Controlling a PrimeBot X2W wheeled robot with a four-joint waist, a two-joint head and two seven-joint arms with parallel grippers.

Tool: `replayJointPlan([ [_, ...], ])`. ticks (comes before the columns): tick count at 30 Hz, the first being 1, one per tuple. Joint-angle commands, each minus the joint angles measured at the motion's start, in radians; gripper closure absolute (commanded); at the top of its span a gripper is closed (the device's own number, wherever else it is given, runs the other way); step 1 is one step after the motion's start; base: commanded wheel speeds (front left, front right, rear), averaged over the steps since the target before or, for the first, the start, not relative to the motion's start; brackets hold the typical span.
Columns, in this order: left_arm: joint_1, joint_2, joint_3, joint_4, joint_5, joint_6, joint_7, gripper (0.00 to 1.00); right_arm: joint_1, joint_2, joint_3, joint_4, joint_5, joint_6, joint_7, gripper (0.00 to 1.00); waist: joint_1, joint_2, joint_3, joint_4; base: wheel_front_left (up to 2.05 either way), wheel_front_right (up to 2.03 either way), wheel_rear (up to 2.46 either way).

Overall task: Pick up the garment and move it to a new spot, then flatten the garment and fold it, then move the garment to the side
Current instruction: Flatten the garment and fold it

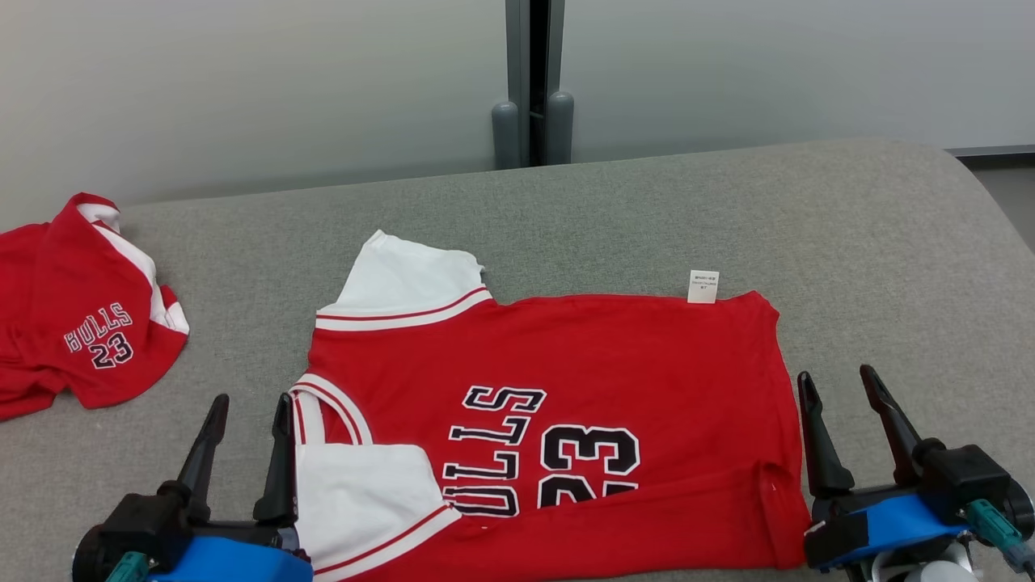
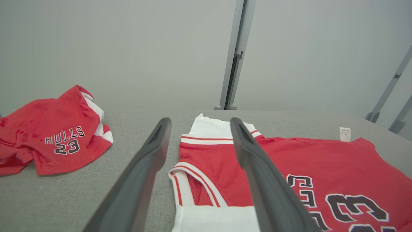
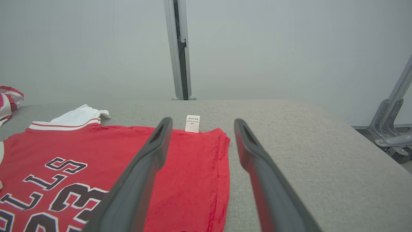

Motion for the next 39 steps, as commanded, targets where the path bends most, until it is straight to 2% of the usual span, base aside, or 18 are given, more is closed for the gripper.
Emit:
replayJointPlan([
  [1, -0.023, -0.001, 0.013, -0.004, 0.012, 0.000, -0.003, 0.00, -0.022, 0.009, -0.003, 0.005, -0.008, -0.001, -0.013, 0.00, 0.0000, 0.0000, -0.001, -0.003, 0.00, 0.00, 0.00],
  [13, -0.095, -0.021, 0.131, 0.003, 0.060, -0.013, -0.003, 0.00, -0.103, 0.059, 0.013, 0.008, -0.020, -0.001, -0.040, 0.00, 0.0000, 0.0000, 0.011, -0.005, 0.00, 0.00, 0.00],
  [24, -0.084, -0.044, 0.168, 0.027, 0.087, -0.033, -0.004, 0.00, -0.079, 0.080, 0.036, 0.010, -0.007, -0.001, -0.041, 0.00, 0.0000, 0.0000, 0.020, 0.002, 0.00, 0.00, 0.00],
  [30, -0.127, -0.049, 0.174, 0.044, 0.094, -0.040, -0.003, 0.00, -0.096, 0.080, 0.013, 0.015, -0.020, -0.001, -0.041, 0.00, 0.0000, 0.0000, 0.032, 0.004, 0.00, 0.00, 0.00],
  [35, -0.248, -0.017, 0.150, 0.087, 0.104, -0.044, -0.003, 0.00, -0.173, 0.055, -0.027, -0.003, -0.044, -0.001, -0.041, 0.00, 0.0000, 0.0000, 0.070, -0.004, 0.00, 0.00, 0.00],
  [39, -0.393, 0.039, 0.118, 0.143, 0.098, -0.049, -0.003, 0.00, -0.263, 0.028, -0.029, 0.012, -0.049, -0.001, -0.041, 0.00, 0.0000, 0.0000, 0.128, -0.025, 0.00, 0.00, 0.00],
])
